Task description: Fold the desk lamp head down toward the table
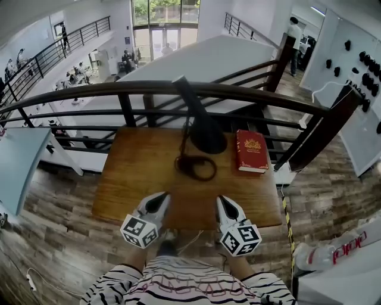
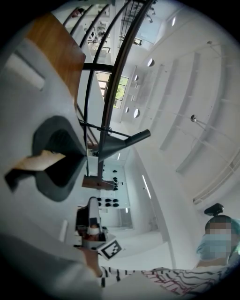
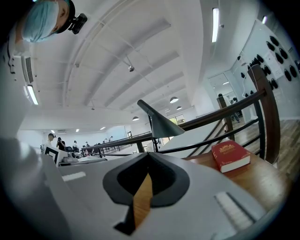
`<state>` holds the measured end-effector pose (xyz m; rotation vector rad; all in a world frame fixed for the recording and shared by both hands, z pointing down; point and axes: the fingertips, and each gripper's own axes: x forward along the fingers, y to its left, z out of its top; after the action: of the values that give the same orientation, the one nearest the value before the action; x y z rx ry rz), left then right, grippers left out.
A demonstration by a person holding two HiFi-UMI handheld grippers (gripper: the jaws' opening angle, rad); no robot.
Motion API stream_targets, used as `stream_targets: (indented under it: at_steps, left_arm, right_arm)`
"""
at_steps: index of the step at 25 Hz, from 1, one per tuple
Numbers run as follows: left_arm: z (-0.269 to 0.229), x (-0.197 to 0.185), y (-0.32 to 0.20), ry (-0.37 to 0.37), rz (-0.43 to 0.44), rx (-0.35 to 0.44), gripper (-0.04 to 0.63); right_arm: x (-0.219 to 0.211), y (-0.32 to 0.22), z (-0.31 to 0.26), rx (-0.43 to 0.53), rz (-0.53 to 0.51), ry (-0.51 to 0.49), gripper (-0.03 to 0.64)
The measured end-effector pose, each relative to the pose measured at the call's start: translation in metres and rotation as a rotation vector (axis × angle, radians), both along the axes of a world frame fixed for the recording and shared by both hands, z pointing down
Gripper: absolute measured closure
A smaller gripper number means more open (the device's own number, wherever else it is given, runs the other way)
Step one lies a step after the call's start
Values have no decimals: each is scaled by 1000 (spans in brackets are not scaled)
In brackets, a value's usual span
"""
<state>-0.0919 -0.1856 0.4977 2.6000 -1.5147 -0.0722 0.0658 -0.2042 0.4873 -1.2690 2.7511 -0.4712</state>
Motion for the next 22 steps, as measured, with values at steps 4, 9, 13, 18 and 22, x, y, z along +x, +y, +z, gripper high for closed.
stream_targets:
  at_steps: [4, 9, 13, 18, 22]
  left_arm:
    - [8, 14, 22, -2, -8, -15, 594]
    - [14, 20, 41, -11, -9, -28, 594]
    - [21, 25, 49, -14, -18, -38, 594]
    - [24, 32, 60, -19, -18, -39, 594]
    - [25, 36, 65, -15, -15, -40, 594]
  right_arm:
    - [13, 18, 7, -11, -10, 1, 617]
    - [18, 36, 10, -18, -14, 3, 617]
    - [27, 45, 16, -21, -11, 13, 617]
    - [35, 57, 20, -23, -4, 32, 617]
    - [37, 63, 23, -30, -4, 45, 617]
